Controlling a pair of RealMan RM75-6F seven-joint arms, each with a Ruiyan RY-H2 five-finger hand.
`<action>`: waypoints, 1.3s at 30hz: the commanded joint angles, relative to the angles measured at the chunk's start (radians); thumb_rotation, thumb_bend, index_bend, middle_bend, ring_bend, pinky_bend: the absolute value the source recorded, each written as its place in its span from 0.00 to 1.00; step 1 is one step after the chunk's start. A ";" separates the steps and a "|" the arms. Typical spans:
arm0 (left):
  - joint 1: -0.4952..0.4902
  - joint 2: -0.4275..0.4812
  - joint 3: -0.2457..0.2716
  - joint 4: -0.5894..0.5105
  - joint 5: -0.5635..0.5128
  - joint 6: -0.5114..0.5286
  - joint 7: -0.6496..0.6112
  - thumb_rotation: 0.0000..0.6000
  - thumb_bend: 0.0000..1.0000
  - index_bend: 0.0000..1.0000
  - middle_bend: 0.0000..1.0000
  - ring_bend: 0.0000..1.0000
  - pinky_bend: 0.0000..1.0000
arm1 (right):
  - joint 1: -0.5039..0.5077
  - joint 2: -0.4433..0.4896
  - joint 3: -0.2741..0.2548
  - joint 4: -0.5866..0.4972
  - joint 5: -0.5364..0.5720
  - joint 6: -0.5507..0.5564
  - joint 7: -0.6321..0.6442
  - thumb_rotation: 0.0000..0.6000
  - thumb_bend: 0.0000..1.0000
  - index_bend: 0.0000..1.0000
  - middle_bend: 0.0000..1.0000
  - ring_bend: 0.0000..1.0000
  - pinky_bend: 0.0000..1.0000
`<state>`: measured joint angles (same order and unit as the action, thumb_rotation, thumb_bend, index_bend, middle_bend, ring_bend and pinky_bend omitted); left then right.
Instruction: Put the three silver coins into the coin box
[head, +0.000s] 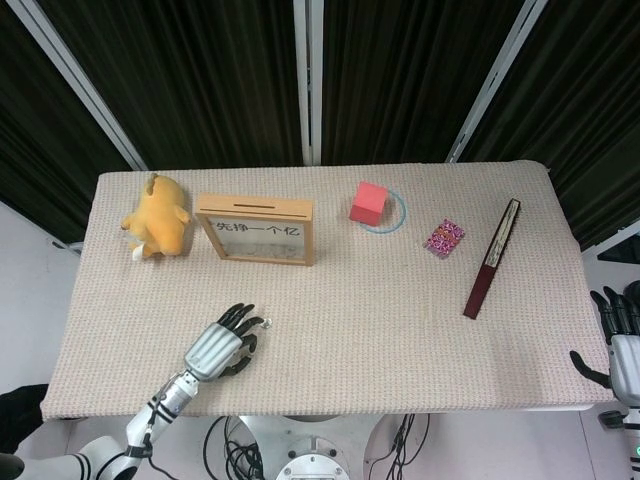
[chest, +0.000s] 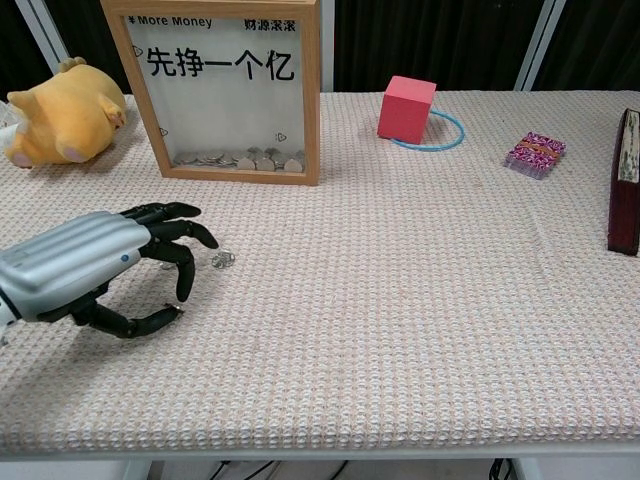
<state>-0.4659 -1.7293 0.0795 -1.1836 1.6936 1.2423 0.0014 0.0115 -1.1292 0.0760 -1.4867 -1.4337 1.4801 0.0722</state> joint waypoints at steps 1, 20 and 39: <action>0.002 -0.007 -0.001 0.010 0.001 0.007 -0.009 1.00 0.38 0.54 0.19 0.01 0.10 | 0.000 0.000 0.000 0.000 0.000 0.000 0.000 1.00 0.18 0.00 0.00 0.00 0.00; 0.022 0.187 -0.072 -0.266 -0.040 0.100 0.026 1.00 0.42 0.62 0.20 0.01 0.11 | 0.003 0.006 0.009 -0.009 0.003 0.004 -0.005 1.00 0.18 0.00 0.00 0.00 0.00; -0.181 0.642 -0.491 -0.690 -0.433 -0.073 0.115 1.00 0.42 0.64 0.22 0.03 0.12 | 0.002 0.015 0.014 -0.031 -0.011 0.027 -0.002 1.00 0.18 0.00 0.00 0.00 0.00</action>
<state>-0.5700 -1.1027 -0.3528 -1.8734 1.3617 1.2679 0.1092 0.0135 -1.1139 0.0902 -1.5179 -1.4443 1.5068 0.0703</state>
